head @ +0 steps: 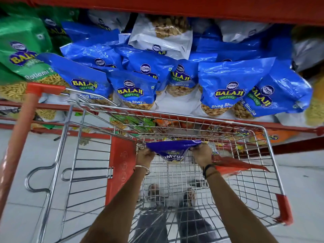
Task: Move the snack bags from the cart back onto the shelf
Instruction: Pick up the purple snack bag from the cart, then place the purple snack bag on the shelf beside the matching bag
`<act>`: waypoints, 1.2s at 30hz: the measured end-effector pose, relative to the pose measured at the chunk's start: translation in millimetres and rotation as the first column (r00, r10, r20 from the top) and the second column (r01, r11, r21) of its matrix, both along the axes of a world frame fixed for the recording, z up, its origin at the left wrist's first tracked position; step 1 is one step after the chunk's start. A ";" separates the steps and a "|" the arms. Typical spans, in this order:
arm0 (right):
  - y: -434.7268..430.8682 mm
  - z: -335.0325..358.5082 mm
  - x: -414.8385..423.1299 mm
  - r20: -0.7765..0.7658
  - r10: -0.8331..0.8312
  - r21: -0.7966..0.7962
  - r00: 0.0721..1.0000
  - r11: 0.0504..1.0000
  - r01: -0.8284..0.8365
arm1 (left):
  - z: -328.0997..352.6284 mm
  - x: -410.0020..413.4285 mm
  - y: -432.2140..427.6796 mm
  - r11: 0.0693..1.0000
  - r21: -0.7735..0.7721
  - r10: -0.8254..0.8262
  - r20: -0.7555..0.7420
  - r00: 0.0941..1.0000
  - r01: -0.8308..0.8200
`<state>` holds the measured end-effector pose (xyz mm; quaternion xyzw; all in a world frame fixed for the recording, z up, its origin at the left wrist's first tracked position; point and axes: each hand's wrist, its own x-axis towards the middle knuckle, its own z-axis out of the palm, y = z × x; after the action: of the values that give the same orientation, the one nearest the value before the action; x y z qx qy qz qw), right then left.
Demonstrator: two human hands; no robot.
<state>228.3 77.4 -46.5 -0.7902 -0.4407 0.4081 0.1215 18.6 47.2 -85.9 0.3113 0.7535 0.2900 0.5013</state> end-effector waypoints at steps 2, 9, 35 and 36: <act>0.4 3.2 1.0 -0.004 0.013 0.001 1.000 1.000 -0.013 | 8.1 -0.3 -1.7 0.994 -0.104 -0.042 -0.013 0.999 0.040; -6.4 53.2 3.7 -0.003 0.145 0.108 0.989 0.984 -0.144 | 63.7 -2.1 -11.4 0.997 0.067 0.044 0.001 0.999 -0.044; 44.2 427.8 47.0 -0.286 0.422 0.913 0.860 0.394 0.110 | 475.5 5.7 62.0 0.493 0.863 -0.019 -0.115 0.993 0.109; 52.4 440.4 47.7 -0.288 0.433 0.916 0.854 0.384 0.114 | 488.1 6.7 69.3 0.484 0.868 -0.015 -0.118 0.993 0.110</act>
<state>276.0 129.8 393.9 -0.4140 -0.6213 0.2935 0.5970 25.3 116.5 402.2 0.5628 0.5135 0.5983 0.2484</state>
